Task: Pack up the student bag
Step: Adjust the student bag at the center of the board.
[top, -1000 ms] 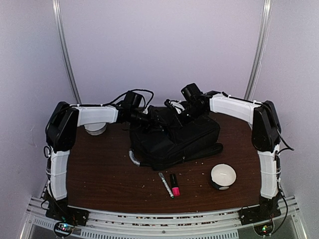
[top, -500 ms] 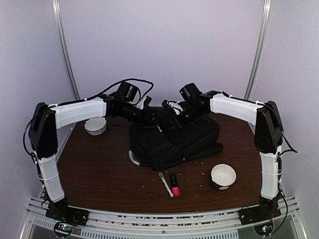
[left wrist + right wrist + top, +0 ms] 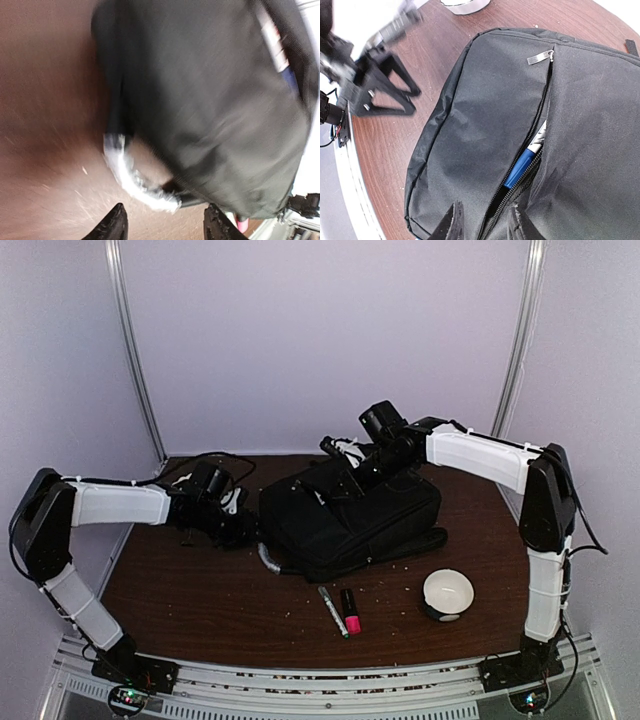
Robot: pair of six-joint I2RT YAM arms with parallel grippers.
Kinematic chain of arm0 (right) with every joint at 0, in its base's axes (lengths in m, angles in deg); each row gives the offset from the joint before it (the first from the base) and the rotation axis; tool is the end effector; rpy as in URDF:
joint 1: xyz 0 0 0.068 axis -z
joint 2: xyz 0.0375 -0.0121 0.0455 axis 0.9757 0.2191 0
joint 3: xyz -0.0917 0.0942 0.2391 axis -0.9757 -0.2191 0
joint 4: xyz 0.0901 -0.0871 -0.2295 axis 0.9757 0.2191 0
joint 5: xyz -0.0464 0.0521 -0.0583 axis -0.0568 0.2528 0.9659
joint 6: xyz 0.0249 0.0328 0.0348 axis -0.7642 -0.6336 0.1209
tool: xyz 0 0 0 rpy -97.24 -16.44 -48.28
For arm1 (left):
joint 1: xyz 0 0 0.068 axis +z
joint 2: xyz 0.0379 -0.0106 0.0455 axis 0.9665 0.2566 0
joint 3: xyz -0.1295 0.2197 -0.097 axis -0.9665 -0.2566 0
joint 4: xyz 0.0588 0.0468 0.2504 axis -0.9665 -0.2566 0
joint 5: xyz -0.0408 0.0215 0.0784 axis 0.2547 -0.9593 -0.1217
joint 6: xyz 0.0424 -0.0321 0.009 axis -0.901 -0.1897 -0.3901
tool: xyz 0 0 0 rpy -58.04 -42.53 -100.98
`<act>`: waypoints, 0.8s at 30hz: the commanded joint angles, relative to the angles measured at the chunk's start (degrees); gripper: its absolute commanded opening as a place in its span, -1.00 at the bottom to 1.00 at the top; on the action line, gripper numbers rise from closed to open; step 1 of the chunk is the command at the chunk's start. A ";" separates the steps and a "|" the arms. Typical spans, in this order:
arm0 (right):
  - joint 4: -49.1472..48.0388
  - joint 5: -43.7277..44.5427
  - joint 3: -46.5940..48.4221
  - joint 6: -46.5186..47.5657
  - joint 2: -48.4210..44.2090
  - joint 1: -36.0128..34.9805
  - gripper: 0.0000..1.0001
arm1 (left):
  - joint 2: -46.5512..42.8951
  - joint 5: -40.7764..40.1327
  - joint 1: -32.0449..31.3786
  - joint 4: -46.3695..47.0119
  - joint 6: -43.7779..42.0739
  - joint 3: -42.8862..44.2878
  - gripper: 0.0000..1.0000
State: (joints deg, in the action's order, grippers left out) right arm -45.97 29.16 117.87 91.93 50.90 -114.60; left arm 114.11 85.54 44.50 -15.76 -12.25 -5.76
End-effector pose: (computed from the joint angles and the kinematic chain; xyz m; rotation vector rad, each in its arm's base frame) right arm 0.3472 0.2885 0.2759 -1.1420 2.2391 0.9500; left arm 0.2776 -0.1776 0.1931 -0.1300 2.6683 -0.8902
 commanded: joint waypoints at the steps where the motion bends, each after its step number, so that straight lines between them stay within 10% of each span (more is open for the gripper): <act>1: 0.88 0.21 -0.67 1.35 -1.14 -0.27 -0.39 | 1.31 7.36 -0.40 22.49 9.75 -4.27 0.08; 12: 0.94 0.76 -1.88 2.11 -2.91 -0.28 -0.39 | 12.80 10.80 -0.44 34.69 17.59 -1.24 0.03; 21: 6.25 -0.87 -2.91 6.14 -5.82 -0.45 -0.52 | 7.96 6.83 -0.70 34.28 17.38 -1.13 -0.96; 24: 6.38 -0.34 -7.94 8.30 -10.93 -0.47 -0.55 | -0.25 3.12 -2.70 33.48 10.21 -0.87 -1.00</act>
State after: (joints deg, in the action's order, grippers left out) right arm -42.69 29.10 114.52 96.15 47.51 -114.62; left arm 124.60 93.58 43.71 14.27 5.79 -8.40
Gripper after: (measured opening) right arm 0.233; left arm 0.020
